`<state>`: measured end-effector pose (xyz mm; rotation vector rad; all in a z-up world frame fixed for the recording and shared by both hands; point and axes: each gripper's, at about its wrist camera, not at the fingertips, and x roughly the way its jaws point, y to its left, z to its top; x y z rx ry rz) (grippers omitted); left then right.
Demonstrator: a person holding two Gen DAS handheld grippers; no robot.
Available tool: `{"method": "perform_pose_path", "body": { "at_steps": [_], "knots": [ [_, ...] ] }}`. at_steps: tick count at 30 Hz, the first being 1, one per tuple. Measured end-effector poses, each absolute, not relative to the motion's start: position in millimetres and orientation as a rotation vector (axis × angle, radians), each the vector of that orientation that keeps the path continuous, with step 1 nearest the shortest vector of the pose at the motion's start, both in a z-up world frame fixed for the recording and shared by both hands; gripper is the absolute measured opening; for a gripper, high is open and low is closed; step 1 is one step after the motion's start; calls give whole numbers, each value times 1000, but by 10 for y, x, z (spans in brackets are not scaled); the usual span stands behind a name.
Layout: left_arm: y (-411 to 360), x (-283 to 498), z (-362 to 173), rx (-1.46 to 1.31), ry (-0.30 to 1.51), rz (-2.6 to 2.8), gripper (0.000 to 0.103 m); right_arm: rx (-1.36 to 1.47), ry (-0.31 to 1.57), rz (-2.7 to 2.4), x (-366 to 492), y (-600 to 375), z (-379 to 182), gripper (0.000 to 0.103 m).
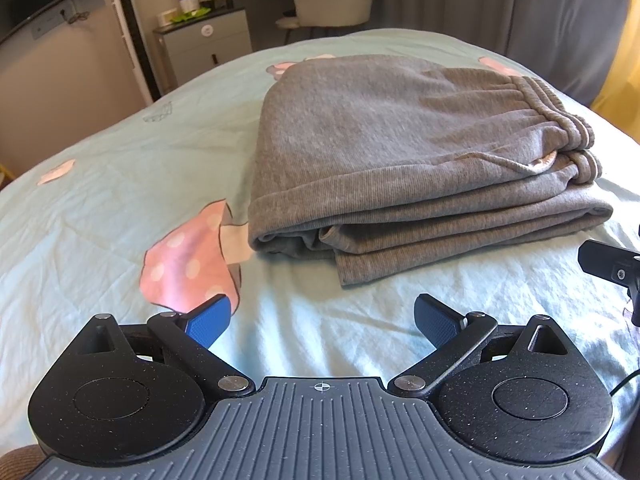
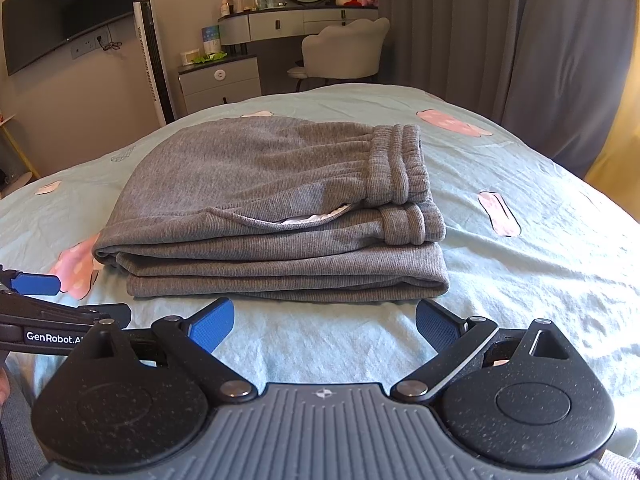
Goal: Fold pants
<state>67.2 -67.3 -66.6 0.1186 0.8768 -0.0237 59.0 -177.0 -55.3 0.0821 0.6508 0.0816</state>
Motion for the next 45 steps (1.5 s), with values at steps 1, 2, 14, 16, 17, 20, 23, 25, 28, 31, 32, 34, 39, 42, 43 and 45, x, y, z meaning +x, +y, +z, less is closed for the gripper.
{"method": "perform_pose_path", "body": {
  "at_steps": [1, 2, 14, 16, 17, 20, 23, 25, 28, 31, 32, 34, 39, 42, 43, 45],
  "knots": [
    [-674, 671, -666, 119, 877, -24, 101, 82, 651, 81, 590, -1770, -552, 98],
    [-676, 672, -667, 119, 877, -25, 101, 82, 651, 81, 588, -1769, -551, 98],
    [-690, 672, -673, 118, 880, -32, 101, 85, 646, 79, 582, -1772, -541, 98],
    [-691, 672, -674, 118, 881, -33, 101, 85, 645, 78, 580, -1773, -540, 98],
    [-689, 672, -675, 117, 882, -34, 101, 86, 646, 78, 581, -1773, -541, 98],
    [-682, 671, -677, 116, 883, -36, 101, 86, 645, 78, 582, -1775, -540, 98],
    [-679, 671, -679, 116, 886, -40, 101, 87, 643, 75, 580, -1775, -539, 98],
    [-676, 669, -680, 116, 887, -42, 101, 87, 644, 74, 581, -1773, -540, 98],
    [-674, 666, -679, 115, 887, -43, 101, 87, 643, 73, 581, -1771, -539, 98],
    [-675, 665, -679, 115, 887, -44, 101, 87, 643, 72, 581, -1770, -542, 98],
    [-675, 665, -678, 115, 887, -44, 101, 87, 643, 72, 580, -1770, -542, 98],
    [-674, 666, -678, 114, 886, -45, 101, 88, 643, 73, 581, -1771, -542, 98],
    [-673, 666, -675, 110, 886, -46, 101, 88, 643, 73, 585, -1772, -544, 98],
    [-674, 665, -675, 112, 885, -45, 101, 88, 643, 72, 583, -1767, -543, 98],
    [-674, 664, -673, 112, 885, -46, 101, 87, 644, 71, 584, -1767, -543, 98],
    [-672, 664, -667, 111, 884, -48, 101, 87, 644, 72, 584, -1767, -544, 98]
  ]
}}
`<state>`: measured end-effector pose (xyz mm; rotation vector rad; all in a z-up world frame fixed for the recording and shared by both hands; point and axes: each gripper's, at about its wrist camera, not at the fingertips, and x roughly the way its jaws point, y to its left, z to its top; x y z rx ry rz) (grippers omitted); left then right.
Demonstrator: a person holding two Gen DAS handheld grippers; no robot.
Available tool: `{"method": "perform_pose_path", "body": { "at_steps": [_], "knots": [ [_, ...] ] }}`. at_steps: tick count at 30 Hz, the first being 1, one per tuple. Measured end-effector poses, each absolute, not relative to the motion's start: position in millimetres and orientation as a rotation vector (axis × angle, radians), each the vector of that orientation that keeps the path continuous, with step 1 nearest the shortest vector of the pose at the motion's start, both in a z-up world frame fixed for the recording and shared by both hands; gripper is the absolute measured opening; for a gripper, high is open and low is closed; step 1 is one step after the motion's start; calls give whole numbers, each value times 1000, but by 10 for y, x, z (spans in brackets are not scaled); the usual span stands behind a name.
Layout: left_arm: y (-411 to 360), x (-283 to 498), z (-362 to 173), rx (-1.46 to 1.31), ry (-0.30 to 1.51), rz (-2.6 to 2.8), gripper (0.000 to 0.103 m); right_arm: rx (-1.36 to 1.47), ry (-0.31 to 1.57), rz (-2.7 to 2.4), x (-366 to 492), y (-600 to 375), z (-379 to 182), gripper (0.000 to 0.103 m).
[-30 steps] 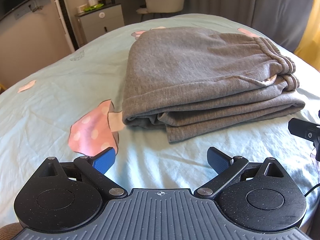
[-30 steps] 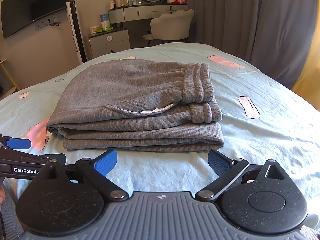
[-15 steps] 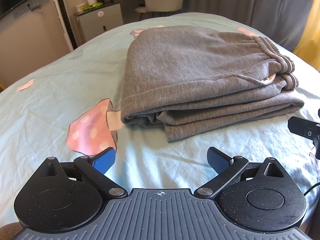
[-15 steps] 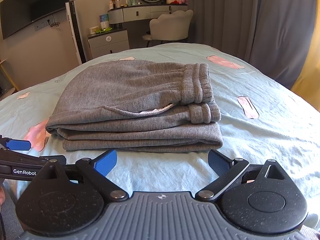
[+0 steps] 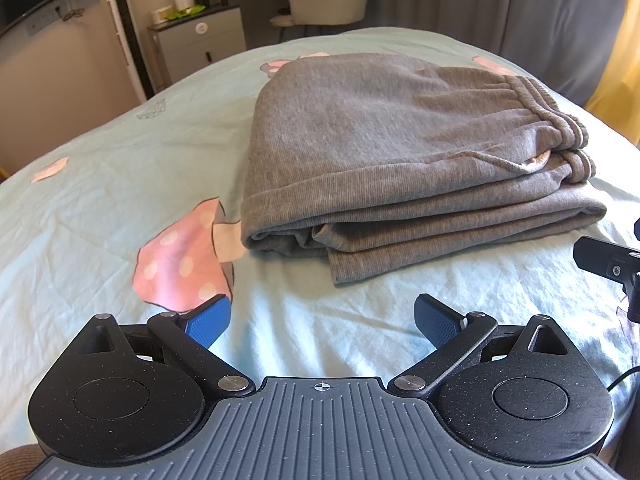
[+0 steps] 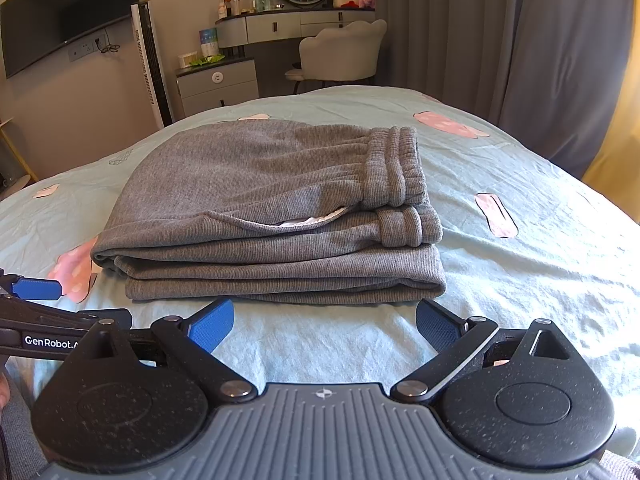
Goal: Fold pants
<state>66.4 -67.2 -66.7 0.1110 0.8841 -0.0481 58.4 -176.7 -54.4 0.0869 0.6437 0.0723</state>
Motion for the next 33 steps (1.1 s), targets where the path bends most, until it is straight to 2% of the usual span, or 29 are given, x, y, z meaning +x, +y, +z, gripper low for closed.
{"method": "perform_pose_path", "body": {
  "at_steps": [33],
  "knots": [
    [-669, 638, -629, 119, 853, -67, 101, 83, 640, 65, 577, -1768, -541, 98]
  ]
}}
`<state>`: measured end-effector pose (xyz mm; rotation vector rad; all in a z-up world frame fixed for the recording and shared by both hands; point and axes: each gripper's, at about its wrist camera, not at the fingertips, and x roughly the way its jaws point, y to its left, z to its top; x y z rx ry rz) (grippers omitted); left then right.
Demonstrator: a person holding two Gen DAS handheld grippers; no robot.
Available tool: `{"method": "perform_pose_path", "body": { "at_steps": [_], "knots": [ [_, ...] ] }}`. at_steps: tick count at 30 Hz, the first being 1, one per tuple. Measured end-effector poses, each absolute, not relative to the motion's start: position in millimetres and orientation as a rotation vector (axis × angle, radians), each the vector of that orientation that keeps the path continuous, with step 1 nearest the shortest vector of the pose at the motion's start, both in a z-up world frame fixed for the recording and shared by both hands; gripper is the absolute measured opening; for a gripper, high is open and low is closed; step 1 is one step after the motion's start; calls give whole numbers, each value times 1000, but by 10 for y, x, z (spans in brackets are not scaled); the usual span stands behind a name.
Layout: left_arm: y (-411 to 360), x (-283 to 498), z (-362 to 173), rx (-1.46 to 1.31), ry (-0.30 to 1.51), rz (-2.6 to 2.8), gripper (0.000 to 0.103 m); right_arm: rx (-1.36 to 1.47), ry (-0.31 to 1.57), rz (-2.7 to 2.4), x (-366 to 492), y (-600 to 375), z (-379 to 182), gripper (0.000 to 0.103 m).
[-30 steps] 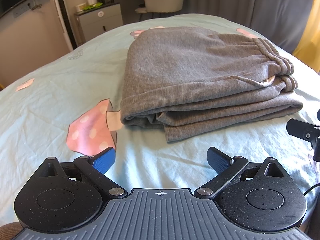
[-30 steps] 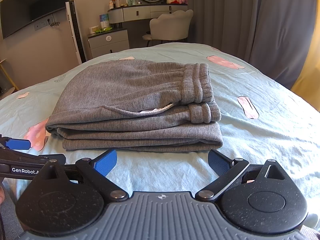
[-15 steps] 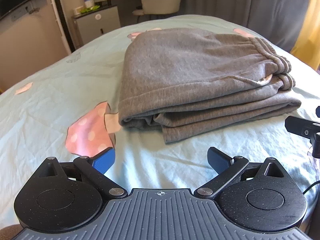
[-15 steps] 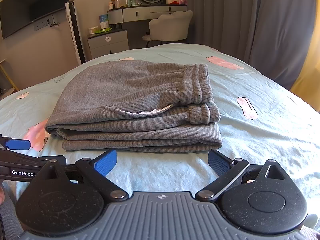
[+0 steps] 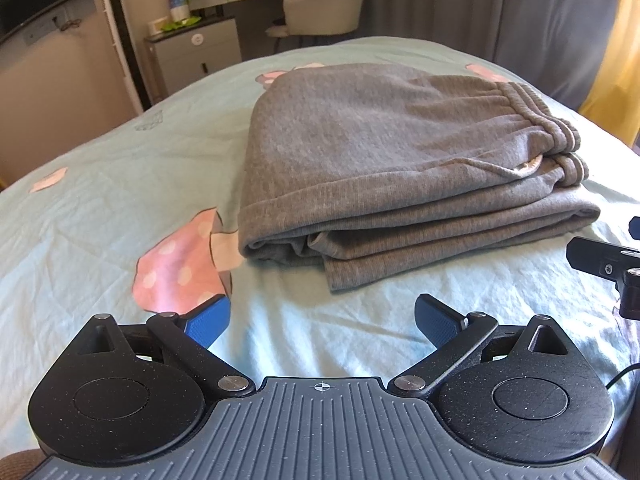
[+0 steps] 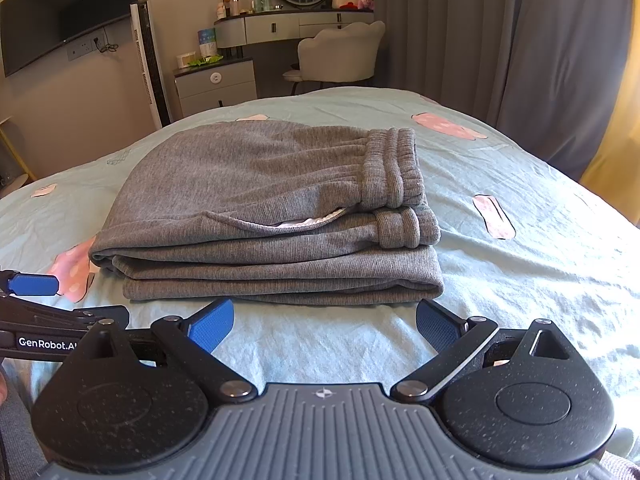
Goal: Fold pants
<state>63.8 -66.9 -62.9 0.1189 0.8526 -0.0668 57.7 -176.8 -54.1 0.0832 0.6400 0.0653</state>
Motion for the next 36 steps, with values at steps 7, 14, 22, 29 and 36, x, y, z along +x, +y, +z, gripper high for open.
{"method": "perform_pose_path", "body": {
  "at_steps": [7, 14, 22, 29, 36],
  "knots": [
    [-672, 636, -630, 117, 852, -69, 101, 83, 641, 66, 580, -1770, -544, 98],
    [-682, 632, -634, 123, 854, -74, 101, 83, 641, 63, 578, -1767, -549, 98],
    [-665, 629, -630, 113, 853, -75, 101, 65, 640, 62, 563, -1736, -543, 98],
    [-675, 625, -629, 114, 854, -90, 101, 65, 641, 58, 566, -1738, -539, 98],
    [-694, 627, -641, 125, 864, -94, 101, 64, 640, 58, 565, -1736, -540, 98]
  ]
}}
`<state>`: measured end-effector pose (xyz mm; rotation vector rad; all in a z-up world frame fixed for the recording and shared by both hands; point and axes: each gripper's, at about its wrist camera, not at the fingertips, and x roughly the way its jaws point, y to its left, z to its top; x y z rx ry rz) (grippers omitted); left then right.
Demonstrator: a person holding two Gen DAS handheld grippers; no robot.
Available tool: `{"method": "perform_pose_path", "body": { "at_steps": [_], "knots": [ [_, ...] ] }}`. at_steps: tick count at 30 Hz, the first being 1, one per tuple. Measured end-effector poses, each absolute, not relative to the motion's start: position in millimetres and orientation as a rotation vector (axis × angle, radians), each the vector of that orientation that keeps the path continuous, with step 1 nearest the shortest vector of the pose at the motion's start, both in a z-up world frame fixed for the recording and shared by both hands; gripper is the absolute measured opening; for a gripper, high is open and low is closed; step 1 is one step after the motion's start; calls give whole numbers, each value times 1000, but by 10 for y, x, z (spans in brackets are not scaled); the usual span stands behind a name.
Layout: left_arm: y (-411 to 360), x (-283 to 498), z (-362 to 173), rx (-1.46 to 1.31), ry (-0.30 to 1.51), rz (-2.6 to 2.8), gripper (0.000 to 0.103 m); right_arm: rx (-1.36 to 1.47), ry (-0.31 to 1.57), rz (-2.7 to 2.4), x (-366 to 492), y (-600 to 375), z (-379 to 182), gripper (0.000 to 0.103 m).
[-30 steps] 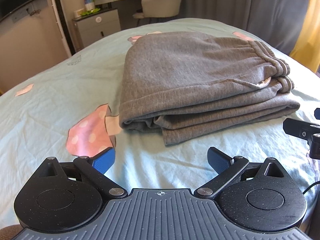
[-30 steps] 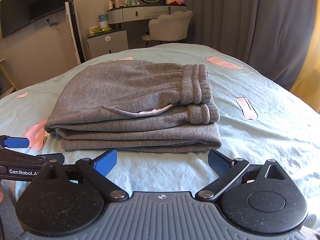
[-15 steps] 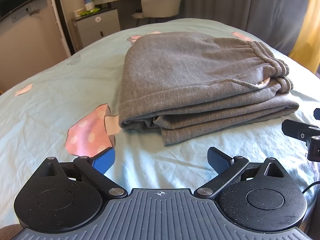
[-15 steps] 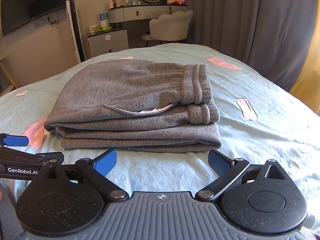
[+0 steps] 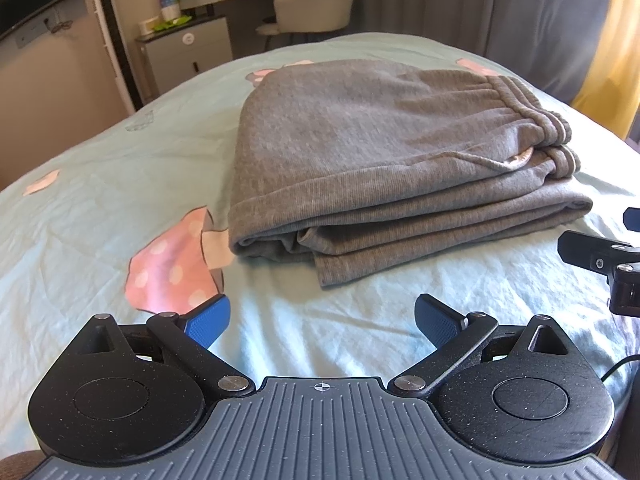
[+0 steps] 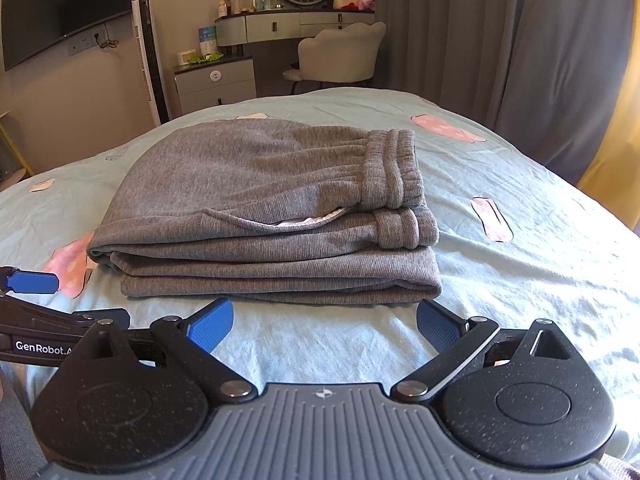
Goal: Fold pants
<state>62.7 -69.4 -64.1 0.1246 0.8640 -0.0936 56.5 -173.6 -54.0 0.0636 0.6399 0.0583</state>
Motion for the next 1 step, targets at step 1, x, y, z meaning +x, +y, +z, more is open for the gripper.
{"method": "perform_pose_path", "body": {
  "at_steps": [1],
  "knots": [
    [-690, 629, -642, 122, 866, -94, 101, 63, 640, 58, 565, -1736, -540, 98]
  ]
}}
